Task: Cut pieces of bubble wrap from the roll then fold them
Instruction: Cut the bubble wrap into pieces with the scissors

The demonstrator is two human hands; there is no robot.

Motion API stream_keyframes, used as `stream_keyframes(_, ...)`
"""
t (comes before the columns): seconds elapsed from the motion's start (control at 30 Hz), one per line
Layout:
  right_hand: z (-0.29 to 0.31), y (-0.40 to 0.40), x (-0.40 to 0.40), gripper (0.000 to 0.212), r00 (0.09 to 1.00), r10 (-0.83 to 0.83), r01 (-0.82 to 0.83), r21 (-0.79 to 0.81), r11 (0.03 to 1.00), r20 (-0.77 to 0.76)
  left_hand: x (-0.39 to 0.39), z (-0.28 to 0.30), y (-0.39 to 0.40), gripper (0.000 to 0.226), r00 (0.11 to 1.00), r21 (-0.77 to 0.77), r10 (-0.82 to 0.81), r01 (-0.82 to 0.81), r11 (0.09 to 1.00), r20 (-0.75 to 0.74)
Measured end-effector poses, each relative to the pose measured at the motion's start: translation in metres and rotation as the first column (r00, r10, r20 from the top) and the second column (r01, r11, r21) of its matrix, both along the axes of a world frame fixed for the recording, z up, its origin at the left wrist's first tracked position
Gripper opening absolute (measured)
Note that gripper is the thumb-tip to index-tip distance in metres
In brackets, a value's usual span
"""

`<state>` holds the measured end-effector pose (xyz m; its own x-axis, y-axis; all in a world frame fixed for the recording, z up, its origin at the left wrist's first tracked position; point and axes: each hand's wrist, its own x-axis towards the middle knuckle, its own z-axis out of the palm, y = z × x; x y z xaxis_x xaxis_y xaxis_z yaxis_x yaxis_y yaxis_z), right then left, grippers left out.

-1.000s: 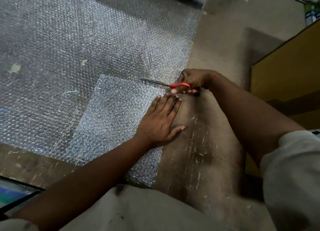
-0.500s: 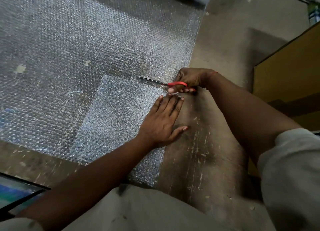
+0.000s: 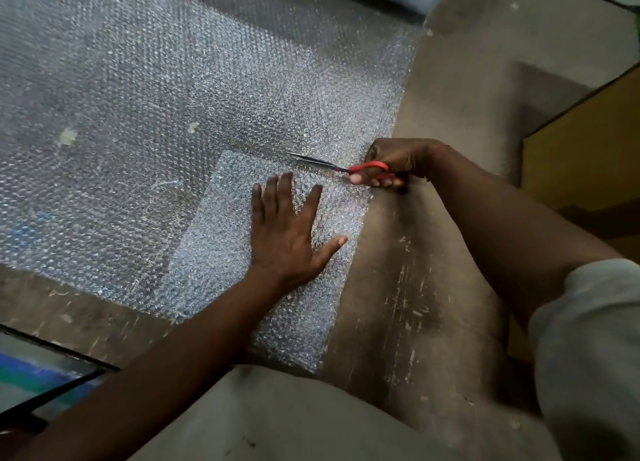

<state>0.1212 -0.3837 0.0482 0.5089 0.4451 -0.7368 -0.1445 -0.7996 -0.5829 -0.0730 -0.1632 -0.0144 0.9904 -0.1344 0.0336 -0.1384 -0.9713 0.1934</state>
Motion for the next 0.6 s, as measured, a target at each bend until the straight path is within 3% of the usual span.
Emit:
stream_keyframes(0.13, -0.0018, 0.0007, 0.0001, 0.050, 1.000, 0.000, 0.001, 0.007, 1.000, -0.006, -0.0036, -0.0072, 0.0005, 0.108, 0.998, 0.053, -0.008, 0.011, 0.999, -0.060)
stream_keyframes(0.6, -0.0038, 0.0083, 0.0035, 0.046, 1.000, 0.020, -0.020, 0.029, 0.999, 0.002, -0.0036, -0.0057, 0.0005, 0.110, 0.997, 0.029, -0.011, 0.013, 0.999, -0.073)
